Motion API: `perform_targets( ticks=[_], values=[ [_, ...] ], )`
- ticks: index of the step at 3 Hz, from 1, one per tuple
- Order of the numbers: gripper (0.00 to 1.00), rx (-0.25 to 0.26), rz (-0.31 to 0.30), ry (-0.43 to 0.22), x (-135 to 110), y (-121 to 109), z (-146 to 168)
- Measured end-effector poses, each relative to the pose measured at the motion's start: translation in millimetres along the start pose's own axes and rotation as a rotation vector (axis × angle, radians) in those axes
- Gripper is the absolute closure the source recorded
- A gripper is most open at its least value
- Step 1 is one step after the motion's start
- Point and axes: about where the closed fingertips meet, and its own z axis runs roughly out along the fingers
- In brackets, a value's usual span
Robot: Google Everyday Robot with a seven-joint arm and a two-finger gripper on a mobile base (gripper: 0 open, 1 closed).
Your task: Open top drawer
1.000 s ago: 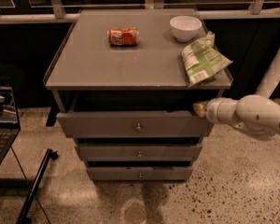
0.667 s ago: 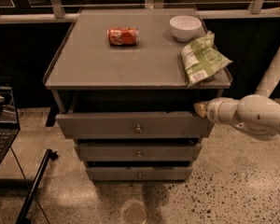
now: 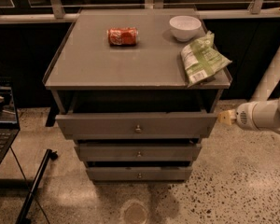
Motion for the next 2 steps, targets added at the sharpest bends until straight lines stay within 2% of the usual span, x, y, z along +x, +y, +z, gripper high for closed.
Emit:
perform_targets(
  ticks=[1,2],
  values=[
    [1.0,-0.007,-0.005,0.001,0,3,2],
    [1.0,-0.043,-0.033,-0.034,-21,15,19]
  ],
)
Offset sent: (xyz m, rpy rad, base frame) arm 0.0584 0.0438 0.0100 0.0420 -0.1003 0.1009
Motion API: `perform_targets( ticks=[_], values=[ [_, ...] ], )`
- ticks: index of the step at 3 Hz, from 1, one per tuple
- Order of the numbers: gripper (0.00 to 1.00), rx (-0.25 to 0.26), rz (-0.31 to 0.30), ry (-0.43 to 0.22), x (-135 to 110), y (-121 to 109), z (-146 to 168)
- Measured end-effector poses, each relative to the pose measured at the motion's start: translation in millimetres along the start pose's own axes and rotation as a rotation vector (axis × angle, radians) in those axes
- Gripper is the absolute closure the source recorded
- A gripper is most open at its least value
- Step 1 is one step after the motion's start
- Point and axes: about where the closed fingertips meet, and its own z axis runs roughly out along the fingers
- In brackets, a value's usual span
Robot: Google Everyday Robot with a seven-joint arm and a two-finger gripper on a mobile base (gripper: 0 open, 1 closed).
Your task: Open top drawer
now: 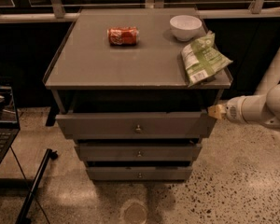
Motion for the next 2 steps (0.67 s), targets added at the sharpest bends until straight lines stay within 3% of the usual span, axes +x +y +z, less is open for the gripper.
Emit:
perform_targets(
  ticks=[2],
  values=[
    [1.0,-0.071,-0.002,-0.036,-24,23,29]
  ],
)
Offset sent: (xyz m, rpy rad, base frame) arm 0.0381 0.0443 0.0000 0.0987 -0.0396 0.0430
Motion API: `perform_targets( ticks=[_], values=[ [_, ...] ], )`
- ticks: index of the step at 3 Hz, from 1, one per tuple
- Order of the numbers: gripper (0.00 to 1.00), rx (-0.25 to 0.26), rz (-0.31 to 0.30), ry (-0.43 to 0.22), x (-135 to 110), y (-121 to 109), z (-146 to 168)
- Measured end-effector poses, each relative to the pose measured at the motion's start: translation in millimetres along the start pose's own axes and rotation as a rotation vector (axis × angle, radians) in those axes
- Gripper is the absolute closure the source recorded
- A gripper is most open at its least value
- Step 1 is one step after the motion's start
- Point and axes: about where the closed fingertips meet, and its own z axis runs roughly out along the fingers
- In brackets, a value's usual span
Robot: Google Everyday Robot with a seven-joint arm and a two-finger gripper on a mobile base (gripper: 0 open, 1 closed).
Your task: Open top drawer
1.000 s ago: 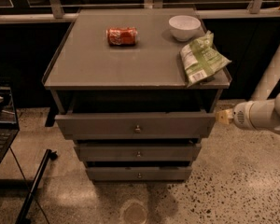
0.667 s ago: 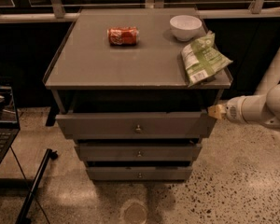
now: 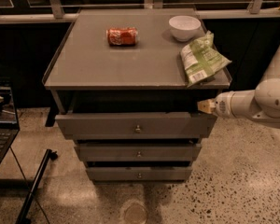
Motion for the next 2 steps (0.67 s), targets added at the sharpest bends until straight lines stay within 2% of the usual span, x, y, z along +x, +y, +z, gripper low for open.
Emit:
perform_targets(
  ticks=[1,2],
  values=[
    [1.0,0.0,0.0,0.0,0,0,0],
    [1.0,0.007,-0.018,0.04,2,-1,23]
  ],
)
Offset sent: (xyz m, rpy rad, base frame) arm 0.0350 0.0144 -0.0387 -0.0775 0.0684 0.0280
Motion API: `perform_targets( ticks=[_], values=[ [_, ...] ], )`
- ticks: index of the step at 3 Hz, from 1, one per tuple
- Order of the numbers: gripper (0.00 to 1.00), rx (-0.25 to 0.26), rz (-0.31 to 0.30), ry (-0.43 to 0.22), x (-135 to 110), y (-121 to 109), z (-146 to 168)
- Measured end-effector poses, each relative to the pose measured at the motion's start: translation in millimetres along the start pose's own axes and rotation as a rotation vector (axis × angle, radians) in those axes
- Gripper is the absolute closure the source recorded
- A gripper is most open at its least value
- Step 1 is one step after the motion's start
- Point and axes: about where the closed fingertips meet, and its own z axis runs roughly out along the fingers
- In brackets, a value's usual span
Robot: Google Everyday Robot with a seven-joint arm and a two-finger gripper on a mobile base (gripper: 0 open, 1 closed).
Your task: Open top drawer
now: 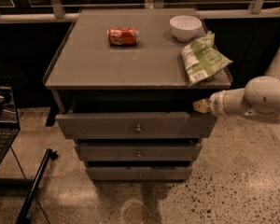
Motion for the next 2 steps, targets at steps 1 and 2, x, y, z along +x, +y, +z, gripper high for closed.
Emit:
perform_targets(
  ticks=[1,2],
  values=[
    [1.0,0.007,-0.004,0.052,5.6,-0.9,26.3],
    [1.0,0.007,-0.006,0.059,5.9,-0.1,30.0]
  ],
)
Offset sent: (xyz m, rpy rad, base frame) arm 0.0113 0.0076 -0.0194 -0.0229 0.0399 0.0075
